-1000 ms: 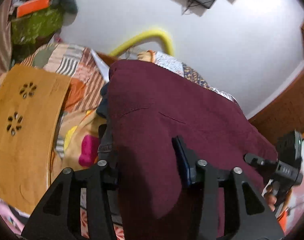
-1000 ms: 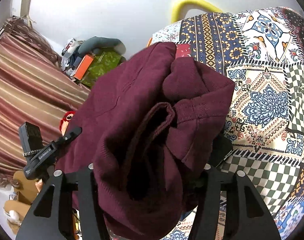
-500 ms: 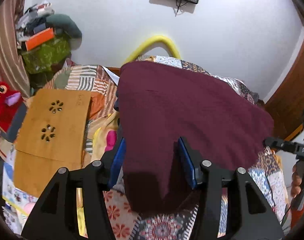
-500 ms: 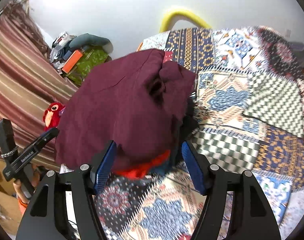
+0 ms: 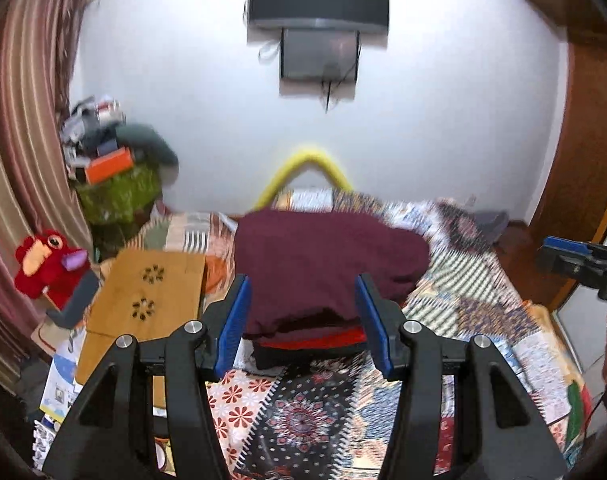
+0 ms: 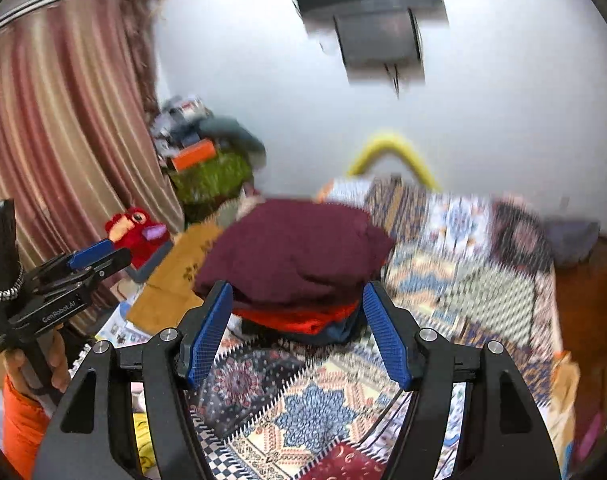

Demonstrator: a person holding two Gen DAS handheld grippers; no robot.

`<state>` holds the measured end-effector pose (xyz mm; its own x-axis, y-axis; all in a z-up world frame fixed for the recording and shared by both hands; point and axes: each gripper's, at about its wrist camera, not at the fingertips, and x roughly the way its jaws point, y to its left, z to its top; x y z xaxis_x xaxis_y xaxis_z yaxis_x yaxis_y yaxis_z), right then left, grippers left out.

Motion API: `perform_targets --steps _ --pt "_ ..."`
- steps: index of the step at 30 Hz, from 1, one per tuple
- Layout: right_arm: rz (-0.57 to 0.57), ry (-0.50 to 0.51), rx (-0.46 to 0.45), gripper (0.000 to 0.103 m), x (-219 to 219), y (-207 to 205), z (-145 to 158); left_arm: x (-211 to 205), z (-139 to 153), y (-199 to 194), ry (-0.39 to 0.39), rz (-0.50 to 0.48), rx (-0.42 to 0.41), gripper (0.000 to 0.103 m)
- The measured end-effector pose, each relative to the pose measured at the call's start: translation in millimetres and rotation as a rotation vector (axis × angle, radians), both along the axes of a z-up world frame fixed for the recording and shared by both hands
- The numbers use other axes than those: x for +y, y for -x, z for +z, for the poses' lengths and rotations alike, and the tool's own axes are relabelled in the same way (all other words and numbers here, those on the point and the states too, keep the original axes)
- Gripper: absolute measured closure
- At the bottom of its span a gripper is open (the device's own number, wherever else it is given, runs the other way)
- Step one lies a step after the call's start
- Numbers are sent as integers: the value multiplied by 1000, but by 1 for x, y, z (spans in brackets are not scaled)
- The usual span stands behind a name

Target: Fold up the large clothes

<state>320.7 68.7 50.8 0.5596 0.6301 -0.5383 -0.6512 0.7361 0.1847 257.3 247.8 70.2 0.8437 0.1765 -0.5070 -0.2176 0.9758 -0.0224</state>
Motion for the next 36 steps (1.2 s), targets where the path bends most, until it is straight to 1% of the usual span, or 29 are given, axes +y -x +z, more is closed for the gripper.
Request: perform_targets --steps 3,6,7,9,12,16,17,19,20,21,22,23,25,28,32,36 --pt "2 -68 -84 39 -17 36 16 -20 24 40 -13 -18 -104 51" --pt "7 -136 -157 39 -35 74 26 -44 39 83 -62 -32 -213 51" --pt "7 -145 -181 39 -37 82 27 -51 42 94 -79 -31 -240 51" --pt "-3 -168 -256 39 -45 106 30 -67 45 119 -116 -33 -296 51" --pt "0 -195 -332 39 -54 132 33 -88 43 152 -156 -39 -374 51" --pt "-13 -227 -406 38 -61 158 33 -99 35 181 -156 -12 -452 42" --pt "-21 -228 -425 38 -61 161 31 -102 33 185 -164 5 -464 41" --pt "-43 -221 -455 31 -62 164 27 -105 29 191 -174 30 -475 37" --pt "-61 -214 -475 28 -62 166 25 -107 27 194 -171 40 -482 31" --pt "-75 -215 -486 22 -62 166 24 -108 26 197 -164 47 -487 27" --pt "-85 -215 -492 15 -61 168 24 -108 24 199 -158 49 -490 17" --pt "-105 -214 -498 13 -60 167 23 -107 23 200 -155 53 -495 10" --pt "-126 -217 -501 1 -62 167 23 -109 20 205 -157 69 -506 5" --pt "-151 -202 -502 0 -58 161 22 -108 17 209 -149 82 -507 1" --pt "-141 -174 -481 0 -52 155 19 -110 14 212 -135 72 -513 0" --pt "-147 -165 -488 0 -53 155 13 -114 10 210 -157 70 -512 0"
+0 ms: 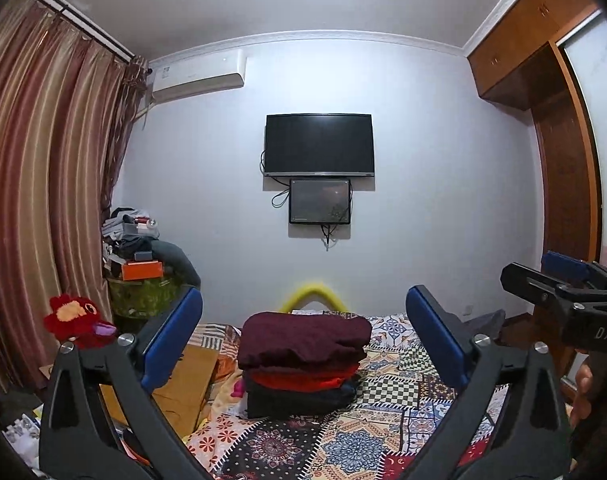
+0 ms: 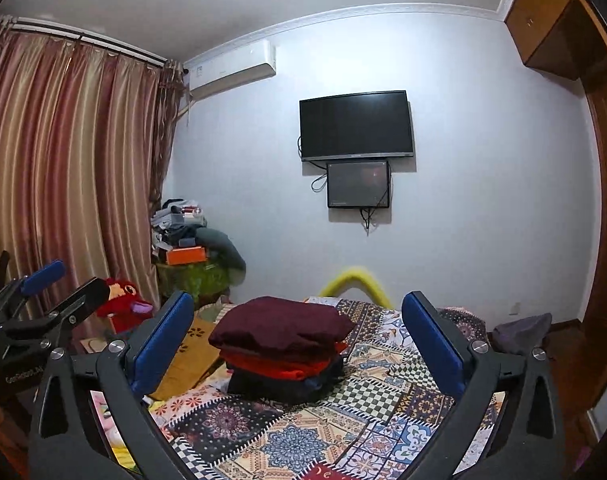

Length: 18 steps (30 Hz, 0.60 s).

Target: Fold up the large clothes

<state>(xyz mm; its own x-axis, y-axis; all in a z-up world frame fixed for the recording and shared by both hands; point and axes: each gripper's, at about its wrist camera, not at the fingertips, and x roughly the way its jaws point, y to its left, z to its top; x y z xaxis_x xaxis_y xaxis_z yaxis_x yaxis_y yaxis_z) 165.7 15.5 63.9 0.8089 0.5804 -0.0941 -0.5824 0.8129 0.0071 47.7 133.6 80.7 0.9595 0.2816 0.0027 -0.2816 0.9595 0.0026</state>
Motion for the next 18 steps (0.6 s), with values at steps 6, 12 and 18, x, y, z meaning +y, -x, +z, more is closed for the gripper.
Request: perform_targets --steps 6,12,18 --pt "-1 0 6 0 -3 4 -8 -3 -5 -6 -4 -5 14 0" --pt "0 5 22 0 -5 6 -10 -2 -5 -9 1 -9 22 0" --pt "7 6 41 0 -7 6 -10 1 -6 -11 13 -7 30 0"
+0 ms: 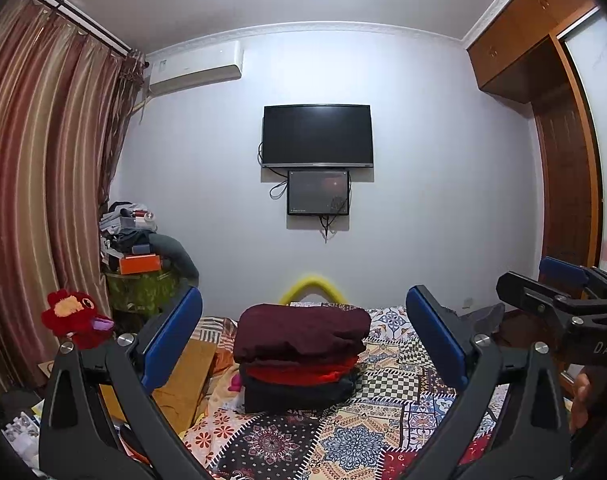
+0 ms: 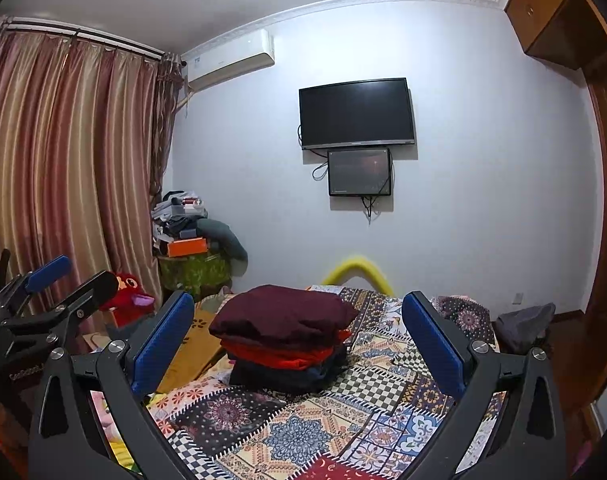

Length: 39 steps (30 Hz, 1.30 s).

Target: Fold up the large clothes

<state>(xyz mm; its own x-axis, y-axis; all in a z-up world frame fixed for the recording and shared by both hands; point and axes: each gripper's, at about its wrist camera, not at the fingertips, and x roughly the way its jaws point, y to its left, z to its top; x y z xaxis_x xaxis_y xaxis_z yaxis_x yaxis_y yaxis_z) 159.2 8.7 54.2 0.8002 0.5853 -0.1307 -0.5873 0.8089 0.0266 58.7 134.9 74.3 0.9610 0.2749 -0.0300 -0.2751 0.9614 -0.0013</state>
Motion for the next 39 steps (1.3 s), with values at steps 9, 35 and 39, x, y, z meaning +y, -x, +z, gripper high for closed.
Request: perform_targets --steps 9,35,39 --pt "3 16 -1 0 -1 2 3 2 -4 -9 10 3 21 0" --pt "-13 7 33 0 -6 -5 7 10 -11 -21 53 -27 60 0" --pt "-19 10 27 0 -5 -3 7 12 -11 -22 65 -37 63 0"
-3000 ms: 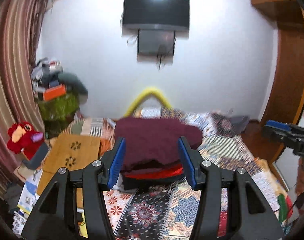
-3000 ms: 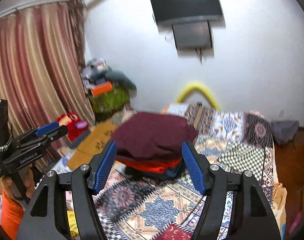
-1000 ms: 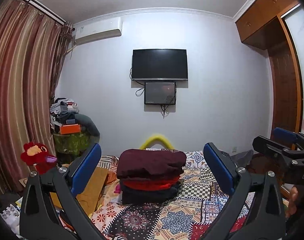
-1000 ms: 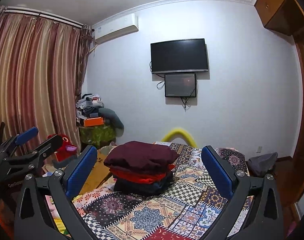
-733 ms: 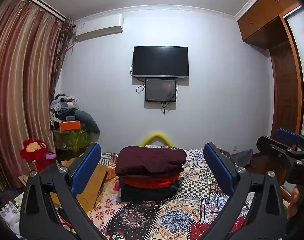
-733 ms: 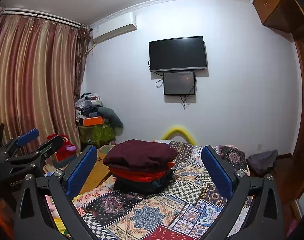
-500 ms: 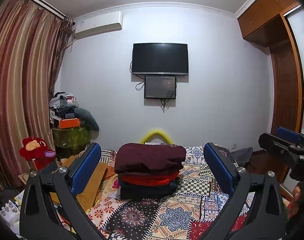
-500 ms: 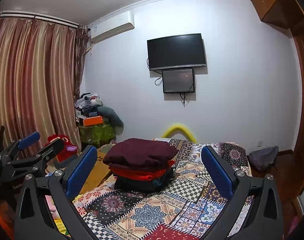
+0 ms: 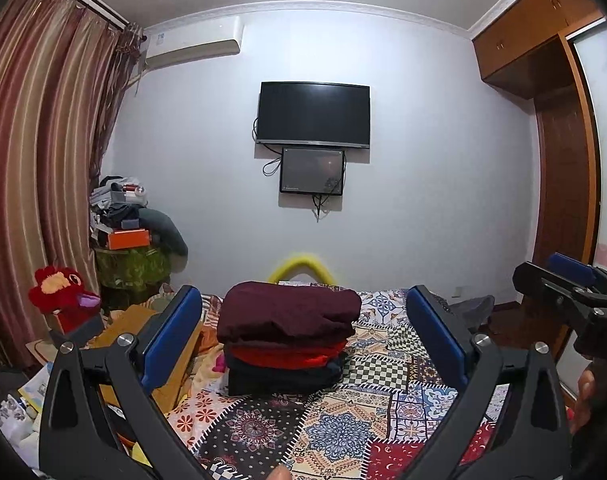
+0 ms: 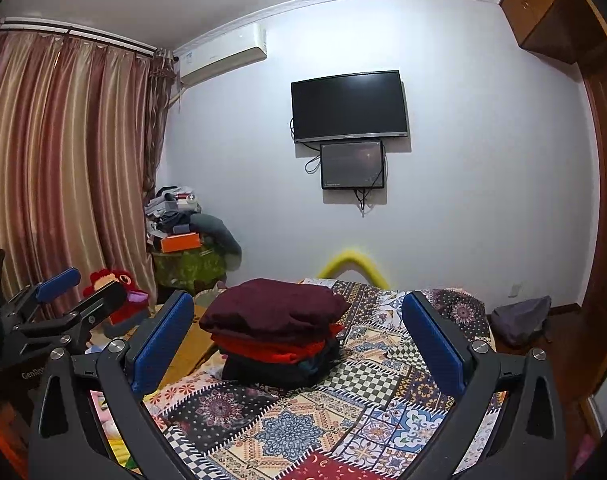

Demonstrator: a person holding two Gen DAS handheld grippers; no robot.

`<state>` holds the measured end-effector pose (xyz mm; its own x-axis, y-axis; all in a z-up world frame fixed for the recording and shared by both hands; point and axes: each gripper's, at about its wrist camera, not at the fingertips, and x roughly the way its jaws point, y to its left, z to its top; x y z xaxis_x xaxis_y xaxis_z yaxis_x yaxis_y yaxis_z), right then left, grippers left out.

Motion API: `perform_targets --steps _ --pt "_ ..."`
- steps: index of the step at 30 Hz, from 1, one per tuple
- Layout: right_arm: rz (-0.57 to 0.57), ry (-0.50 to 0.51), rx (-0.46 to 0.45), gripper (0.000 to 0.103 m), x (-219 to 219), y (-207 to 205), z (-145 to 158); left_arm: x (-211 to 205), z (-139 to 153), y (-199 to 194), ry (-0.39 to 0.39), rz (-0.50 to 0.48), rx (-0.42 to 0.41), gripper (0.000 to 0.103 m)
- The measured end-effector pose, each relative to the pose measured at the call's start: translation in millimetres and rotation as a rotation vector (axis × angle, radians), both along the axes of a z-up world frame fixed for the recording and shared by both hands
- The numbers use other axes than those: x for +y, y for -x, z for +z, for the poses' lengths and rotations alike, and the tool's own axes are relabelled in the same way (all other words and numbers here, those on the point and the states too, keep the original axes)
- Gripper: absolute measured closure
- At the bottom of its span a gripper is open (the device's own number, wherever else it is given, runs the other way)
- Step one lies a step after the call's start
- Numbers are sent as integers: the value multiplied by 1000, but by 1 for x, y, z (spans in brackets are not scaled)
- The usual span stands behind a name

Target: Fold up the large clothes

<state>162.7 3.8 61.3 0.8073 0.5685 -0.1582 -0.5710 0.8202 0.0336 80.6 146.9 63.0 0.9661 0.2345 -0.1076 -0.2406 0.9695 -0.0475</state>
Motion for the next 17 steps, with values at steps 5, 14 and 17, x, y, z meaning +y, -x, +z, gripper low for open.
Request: perform_targets --steps 5,14,17 --pt "-2 5 1 0 2 1 0 2 -1 -1 4 -4 2 0" --pt "-5 15 2 0 6 1 0 1 -4 0 -2 -3 -2 0" --pt "-4 21 2 0 8 1 0 1 -4 0 0 -3 -2 0"
